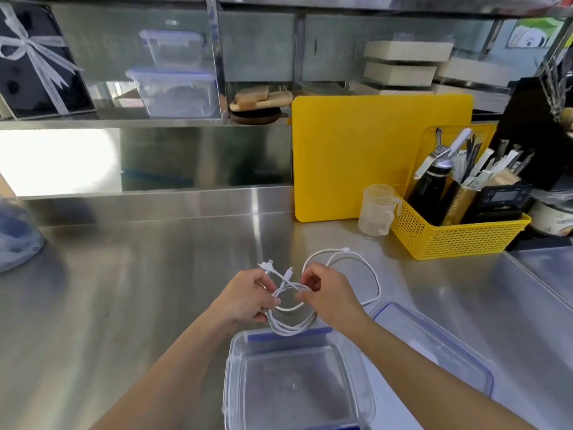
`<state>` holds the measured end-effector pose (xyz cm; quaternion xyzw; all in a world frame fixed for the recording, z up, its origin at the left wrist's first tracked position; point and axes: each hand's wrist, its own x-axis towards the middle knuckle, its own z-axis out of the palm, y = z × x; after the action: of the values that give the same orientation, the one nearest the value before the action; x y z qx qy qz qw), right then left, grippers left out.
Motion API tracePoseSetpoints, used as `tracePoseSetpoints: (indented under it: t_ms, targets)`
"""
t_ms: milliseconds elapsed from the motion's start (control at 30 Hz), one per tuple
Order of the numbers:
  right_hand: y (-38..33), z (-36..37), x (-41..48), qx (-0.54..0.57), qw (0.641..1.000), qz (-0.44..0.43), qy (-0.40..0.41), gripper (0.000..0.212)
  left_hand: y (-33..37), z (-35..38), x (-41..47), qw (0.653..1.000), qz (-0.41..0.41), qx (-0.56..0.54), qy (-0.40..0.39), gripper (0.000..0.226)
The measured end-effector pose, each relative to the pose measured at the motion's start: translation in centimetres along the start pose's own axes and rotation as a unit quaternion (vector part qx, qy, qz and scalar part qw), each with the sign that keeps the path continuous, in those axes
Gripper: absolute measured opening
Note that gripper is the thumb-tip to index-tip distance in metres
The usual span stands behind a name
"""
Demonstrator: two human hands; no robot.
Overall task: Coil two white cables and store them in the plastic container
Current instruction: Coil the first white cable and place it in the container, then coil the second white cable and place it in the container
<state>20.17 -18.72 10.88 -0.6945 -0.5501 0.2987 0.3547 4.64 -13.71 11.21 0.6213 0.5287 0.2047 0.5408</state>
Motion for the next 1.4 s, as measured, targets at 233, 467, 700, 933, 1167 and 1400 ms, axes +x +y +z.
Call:
tracePoseSetpoints:
  t_ms: [233,467,700,933,1167,1400]
  targets:
    - [1.4,2.7,-2.3,-0.062,0.997,0.014,-0.034,0.010,-2.9,1.5,-2.5,0.941,0.051,0.325,0.074,0.010]
    - [3.2,5.5,-4.4,-0.133,0.986,0.043,-0.096,0.007,-6.4,3.5,-4.9,0.840,0.067,0.534,0.065,0.030]
    - [4.3,7.9,-4.4,-0.193,0.973,0.052,-0.118,0.012,-8.0,4.7,-5.0,0.727,0.112,0.677,0.016,0.034]
    - [5.4,9.4,-4.0,-0.253,0.958,0.034,-0.132,0.016,-8.5,4.5,-4.6,0.666,0.137,0.732,-0.041,0.028]
    - [2.5,6.0,-2.9,-0.333,0.896,-0.017,-0.293,0.032,-6.3,2.9,-3.7,0.701,0.073,0.699,-0.125,0.030]
    - [-0.7,1.9,-0.2,-0.321,0.912,-0.062,-0.247,0.030,-0.2,0.7,-1.4,0.784,0.091,0.613,-0.038,0.028]
